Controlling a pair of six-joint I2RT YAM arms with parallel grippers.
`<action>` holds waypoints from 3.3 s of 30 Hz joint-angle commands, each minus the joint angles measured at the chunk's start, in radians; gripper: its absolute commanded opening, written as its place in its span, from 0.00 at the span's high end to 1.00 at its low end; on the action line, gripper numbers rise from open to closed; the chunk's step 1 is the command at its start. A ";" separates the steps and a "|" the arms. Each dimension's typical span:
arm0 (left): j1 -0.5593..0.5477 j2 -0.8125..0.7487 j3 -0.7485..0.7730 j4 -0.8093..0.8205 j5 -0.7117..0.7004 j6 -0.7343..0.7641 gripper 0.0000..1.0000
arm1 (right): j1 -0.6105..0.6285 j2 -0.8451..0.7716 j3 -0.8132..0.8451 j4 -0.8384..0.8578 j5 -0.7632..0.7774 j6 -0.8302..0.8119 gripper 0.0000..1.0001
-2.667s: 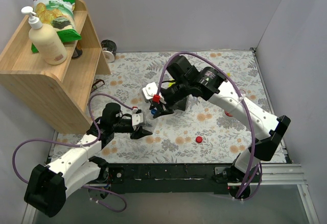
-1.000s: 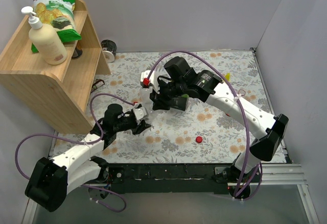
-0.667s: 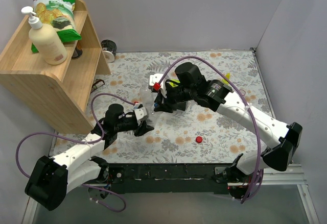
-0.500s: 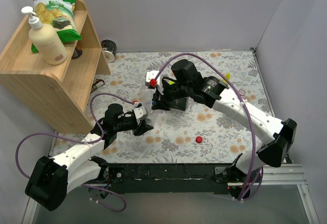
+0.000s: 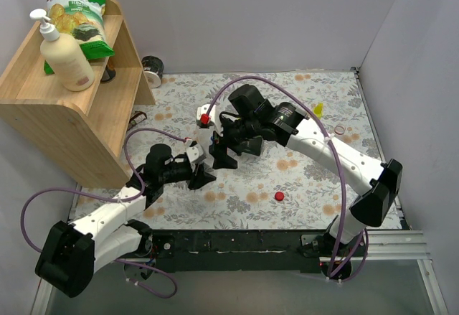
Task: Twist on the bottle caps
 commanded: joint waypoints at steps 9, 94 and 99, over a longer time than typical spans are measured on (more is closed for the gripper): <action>0.008 -0.064 0.026 -0.043 0.165 -0.022 1.00 | -0.009 -0.146 -0.034 -0.173 0.077 -0.154 0.08; 0.054 0.045 0.301 -0.367 0.199 -0.004 1.00 | -0.047 -0.123 -0.014 -0.159 -0.089 -0.317 0.04; 0.114 0.085 0.324 -0.296 0.225 -0.106 1.00 | -0.049 -0.128 -0.016 -0.208 -0.058 -0.292 0.05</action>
